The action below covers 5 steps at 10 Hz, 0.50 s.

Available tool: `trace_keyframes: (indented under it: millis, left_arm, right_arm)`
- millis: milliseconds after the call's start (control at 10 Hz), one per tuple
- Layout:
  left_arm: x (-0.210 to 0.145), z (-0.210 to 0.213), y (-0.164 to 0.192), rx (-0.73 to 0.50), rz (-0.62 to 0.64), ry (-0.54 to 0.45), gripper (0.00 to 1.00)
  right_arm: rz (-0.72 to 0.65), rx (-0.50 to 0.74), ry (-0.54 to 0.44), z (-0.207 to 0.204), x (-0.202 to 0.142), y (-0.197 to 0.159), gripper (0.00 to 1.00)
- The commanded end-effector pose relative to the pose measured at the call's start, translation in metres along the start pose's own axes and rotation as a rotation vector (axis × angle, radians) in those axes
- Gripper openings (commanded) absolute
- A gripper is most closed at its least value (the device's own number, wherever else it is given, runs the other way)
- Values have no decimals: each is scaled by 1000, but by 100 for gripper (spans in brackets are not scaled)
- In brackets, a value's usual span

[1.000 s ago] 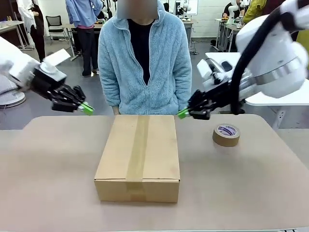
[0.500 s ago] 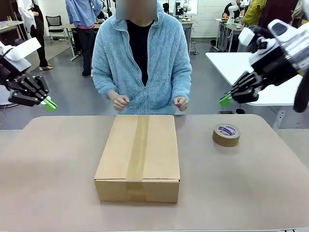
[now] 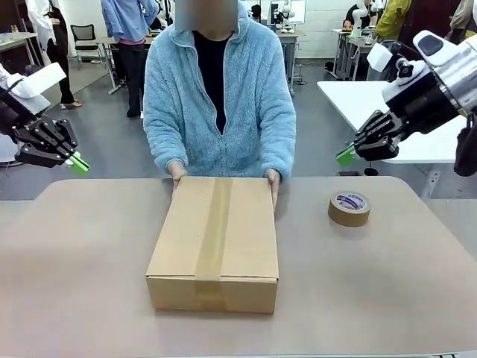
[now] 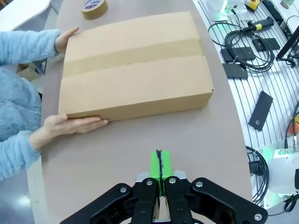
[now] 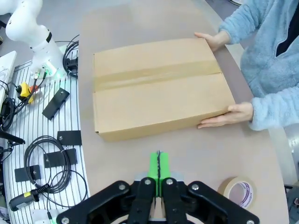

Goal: Wrap the clocks to prevent damage.
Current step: After the human seals the box with tape, release both hands from the side flaps of the Package Box.

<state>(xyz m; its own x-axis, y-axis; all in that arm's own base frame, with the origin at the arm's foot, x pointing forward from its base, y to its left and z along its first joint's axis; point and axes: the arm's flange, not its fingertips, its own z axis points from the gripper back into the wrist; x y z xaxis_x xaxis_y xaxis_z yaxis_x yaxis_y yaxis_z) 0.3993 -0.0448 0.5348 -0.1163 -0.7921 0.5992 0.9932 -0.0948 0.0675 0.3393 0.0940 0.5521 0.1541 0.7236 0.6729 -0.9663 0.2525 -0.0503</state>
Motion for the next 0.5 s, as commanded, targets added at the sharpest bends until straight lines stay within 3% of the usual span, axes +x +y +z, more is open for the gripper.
trace_keyframes:
  millis: [0,400]
  left_arm:
    - [1,4,3,-6,6,-23,0]
    - [1,4,3,-6,6,-23,0]
  right_arm:
    - [-22,-8,4,-2,-1,-3,1]
    - [-22,-8,4,-2,-1,-3,1]
